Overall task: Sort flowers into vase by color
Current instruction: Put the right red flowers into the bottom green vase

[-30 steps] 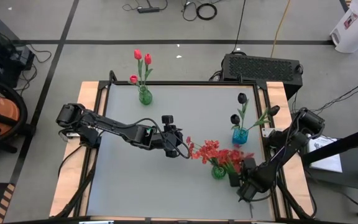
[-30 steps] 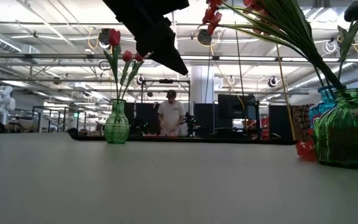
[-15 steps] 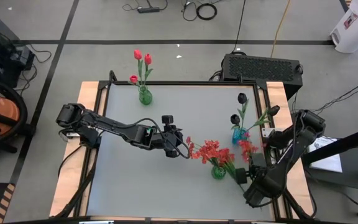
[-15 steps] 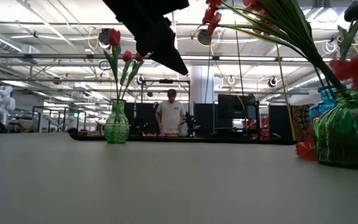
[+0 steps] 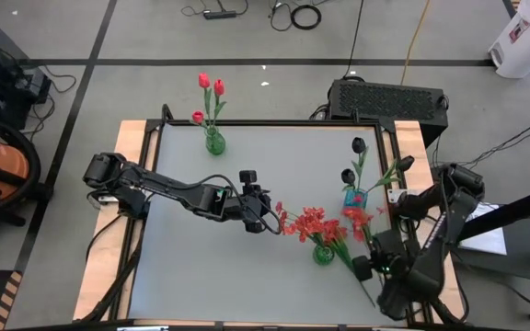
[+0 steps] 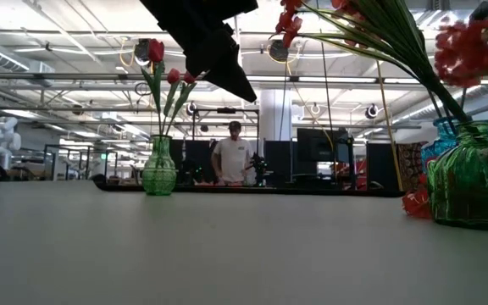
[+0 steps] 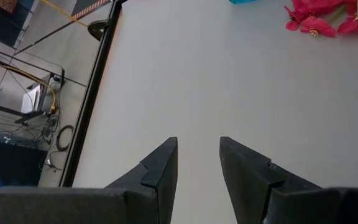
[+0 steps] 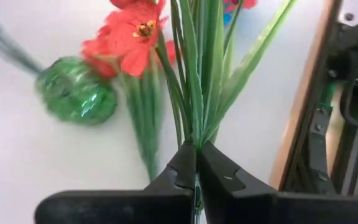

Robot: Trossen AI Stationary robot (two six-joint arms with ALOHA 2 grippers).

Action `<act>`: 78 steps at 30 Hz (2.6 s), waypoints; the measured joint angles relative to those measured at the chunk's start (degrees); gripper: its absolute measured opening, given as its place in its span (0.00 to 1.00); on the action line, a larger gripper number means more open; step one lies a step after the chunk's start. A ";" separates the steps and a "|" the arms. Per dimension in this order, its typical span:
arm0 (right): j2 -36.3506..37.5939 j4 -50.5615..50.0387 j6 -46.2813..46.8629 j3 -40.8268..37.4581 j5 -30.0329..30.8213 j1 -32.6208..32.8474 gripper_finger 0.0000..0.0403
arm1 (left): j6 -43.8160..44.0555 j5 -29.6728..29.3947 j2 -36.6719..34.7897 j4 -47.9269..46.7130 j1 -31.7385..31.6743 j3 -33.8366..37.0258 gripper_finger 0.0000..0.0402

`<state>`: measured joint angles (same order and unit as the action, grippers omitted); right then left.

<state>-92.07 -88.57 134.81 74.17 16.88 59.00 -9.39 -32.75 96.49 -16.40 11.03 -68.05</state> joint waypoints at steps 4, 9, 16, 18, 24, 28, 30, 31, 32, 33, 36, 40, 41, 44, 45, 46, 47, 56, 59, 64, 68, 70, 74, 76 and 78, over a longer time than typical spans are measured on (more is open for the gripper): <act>0.01 -0.17 -1.03 1.85 2.59 3.60 0.00 | 0.01 0.00 0.00 0.05 -0.01 0.00 0.32; 0.02 -0.13 -1.58 2.87 8.49 8.67 0.00 | 0.00 0.00 0.00 1.26 0.00 0.00 0.32; 0.00 -1.42 -2.38 2.89 25.31 14.23 0.00 | 0.00 0.01 0.00 4.97 -0.01 0.00 0.32; 0.00 -1.44 -5.18 2.89 31.09 14.90 0.00 | 0.04 0.11 0.00 6.04 0.00 0.00 0.32; 0.00 -1.44 -14.01 2.89 41.36 15.05 0.00 | 1.81 1.44 0.00 8.12 0.00 0.00 0.32; 0.00 -1.46 -20.58 2.87 49.04 14.52 0.00 | 5.34 1.51 0.00 7.96 0.09 0.00 0.32; 0.00 -1.47 -23.53 2.87 53.35 14.43 0.00 | 7.47 1.58 0.00 7.56 0.23 0.00 0.32; 0.00 -1.44 -24.68 2.87 55.47 14.43 0.00 | 8.47 1.60 0.00 7.11 0.27 0.00 0.32; 0.00 -1.43 -25.67 2.87 57.32 14.45 0.00 | 9.40 1.60 0.00 6.73 0.35 0.00 0.32; 0.01 -1.32 -26.51 2.87 59.19 14.45 0.00 | 10.63 1.61 0.00 6.44 0.42 0.00 0.32; 0.02 -0.06 -29.93 2.81 63.79 14.45 0.00 | 13.48 1.60 0.00 6.31 0.76 0.00 0.32; 0.01 2.48 -33.72 0.77 69.60 14.19 0.00 | 16.11 1.09 0.00 5.56 1.65 0.00 0.32; 0.02 2.84 -33.87 0.02 70.15 14.09 0.00 | 16.62 1.04 0.00 4.89 1.89 0.00 0.32; 0.02 3.02 -32.66 -2.95 70.34 13.65 0.00 | 18.52 0.71 0.00 2.45 2.58 0.00 0.32; 0.02 3.05 -31.82 -4.09 70.38 13.47 0.00 | 19.20 0.45 0.00 1.65 2.79 0.00 0.32; 0.02 3.05 -30.92 -5.31 70.37 13.36 0.00 | 19.64 0.20 0.00 0.88 3.06 0.00 0.32; 0.02 3.04 -29.90 -6.57 70.45 13.21 0.00 | 20.09 -0.05 0.00 0.14 3.28 0.00 0.32; 0.00 2.98 -20.26 -15.76 73.02 10.63 0.00 | 23.54 -0.57 0.00 0.94 4.70 1.78 0.32; 0.00 2.99 -19.74 -16.19 73.07 9.10 0.00 | 24.13 -0.55 0.04 1.04 4.76 1.84 0.32; 0.02 1.50 -19.59 -15.56 73.18 6.88 0.00 | 25.64 -0.55 0.04 1.49 4.85 1.84 0.32; 0.87 1.14 -17.93 -15.34 73.16 5.03 0.00 | 25.64 -0.55 0.04 1.82 4.87 1.84 0.32; 1.63 1.11 -17.62 -15.30 73.16 4.22 0.00 | 25.66 -0.56 0.04 2.12 4.87 1.84 0.32; 2.83 1.40 -17.82 -15.29 73.16 3.25 0.00 | 25.64 -0.55 0.04 2.23 4.87 1.84 0.32; 3.04 1.38 -17.62 -15.13 73.14 3.04 0.00 | 25.64 -0.55 0.04 2.21 4.87 1.84 0.32; 3.23 1.42 -17.56 -14.45 73.10 2.87 0.00 | 25.62 -0.55 0.04 2.21 4.87 1.84 0.32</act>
<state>-88.84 -87.15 117.25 59.72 89.97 61.87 16.23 -33.31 96.53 -14.20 15.90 -66.22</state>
